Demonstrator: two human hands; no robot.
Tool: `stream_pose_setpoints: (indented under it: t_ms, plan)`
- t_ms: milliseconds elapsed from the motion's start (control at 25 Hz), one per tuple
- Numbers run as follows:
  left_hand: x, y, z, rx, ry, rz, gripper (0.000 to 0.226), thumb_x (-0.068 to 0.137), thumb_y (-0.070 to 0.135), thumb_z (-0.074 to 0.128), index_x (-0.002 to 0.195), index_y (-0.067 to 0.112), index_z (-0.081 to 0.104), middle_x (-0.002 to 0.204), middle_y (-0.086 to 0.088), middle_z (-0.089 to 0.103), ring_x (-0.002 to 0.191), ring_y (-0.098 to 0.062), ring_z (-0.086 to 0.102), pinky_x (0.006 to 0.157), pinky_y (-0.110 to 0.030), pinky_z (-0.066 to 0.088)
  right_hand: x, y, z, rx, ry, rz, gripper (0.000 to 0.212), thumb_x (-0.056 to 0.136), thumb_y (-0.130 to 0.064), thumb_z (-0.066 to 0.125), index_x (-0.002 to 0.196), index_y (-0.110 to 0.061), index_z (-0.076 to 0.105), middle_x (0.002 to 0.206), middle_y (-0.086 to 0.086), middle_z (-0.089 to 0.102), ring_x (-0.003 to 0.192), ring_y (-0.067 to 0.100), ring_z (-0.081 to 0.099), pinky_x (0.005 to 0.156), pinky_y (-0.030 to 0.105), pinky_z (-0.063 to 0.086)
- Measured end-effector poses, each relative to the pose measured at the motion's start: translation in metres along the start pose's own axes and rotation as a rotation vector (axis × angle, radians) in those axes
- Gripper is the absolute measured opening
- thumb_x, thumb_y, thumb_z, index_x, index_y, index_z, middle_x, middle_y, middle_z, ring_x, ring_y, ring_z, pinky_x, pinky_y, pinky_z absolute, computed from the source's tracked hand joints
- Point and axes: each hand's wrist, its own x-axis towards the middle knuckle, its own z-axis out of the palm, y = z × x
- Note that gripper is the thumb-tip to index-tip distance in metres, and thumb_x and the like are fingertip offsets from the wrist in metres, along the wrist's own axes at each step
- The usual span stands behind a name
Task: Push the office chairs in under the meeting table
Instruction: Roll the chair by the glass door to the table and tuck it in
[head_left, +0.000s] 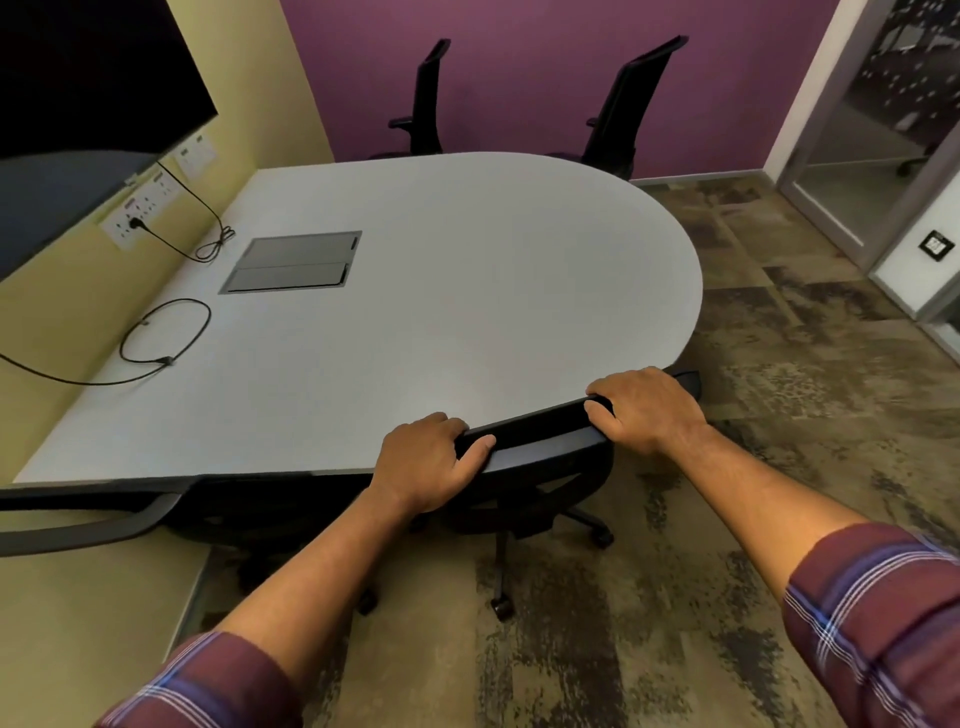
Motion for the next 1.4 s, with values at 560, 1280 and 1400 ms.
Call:
stream_pose_setpoints:
  t_ms: [560,1280,1400]
  plan:
    - [-0.001,-0.006,0.000,-0.041,-0.006,-0.023,0.068,0.097,0.074,0.025,0.117,0.034,0.076,0.107,0.010,0.074,0.096,-0.015,0.067,0.078,-0.036,0.056,-0.002,0.001,0.016,0.016,0.013,0.003,0.065,0.100,-0.064,0.020,0.098,-0.023,0.071,0.088,-0.003,0.071,0.079,0.020,0.063,0.093,0.049,0.050]
    - [0.048,0.081,-0.006,-0.216,-0.169,-0.238,0.119,0.081,0.099,0.009,0.163,0.021,0.043,0.170,-0.004,0.043,0.156,-0.025,0.039,0.128,-0.044,0.027,-0.029,0.125,0.009,0.150,0.074,0.075,0.090,0.105,-0.074,0.019,0.170,-0.011,0.016,0.178,0.009,0.022,0.163,0.025,0.023,0.133,0.052,0.016]
    - [0.096,0.142,0.004,-0.168,-0.111,-0.105,0.119,0.083,0.095,0.006,0.162,0.015,0.043,0.168,-0.009,0.045,0.155,-0.027,0.038,0.127,-0.045,0.026,-0.046,0.168,0.011,0.157,0.106,0.163,0.090,0.106,-0.073,0.019,0.171,-0.011,0.009,0.180,0.009,0.013,0.165,0.024,0.014,0.135,0.051,0.010]
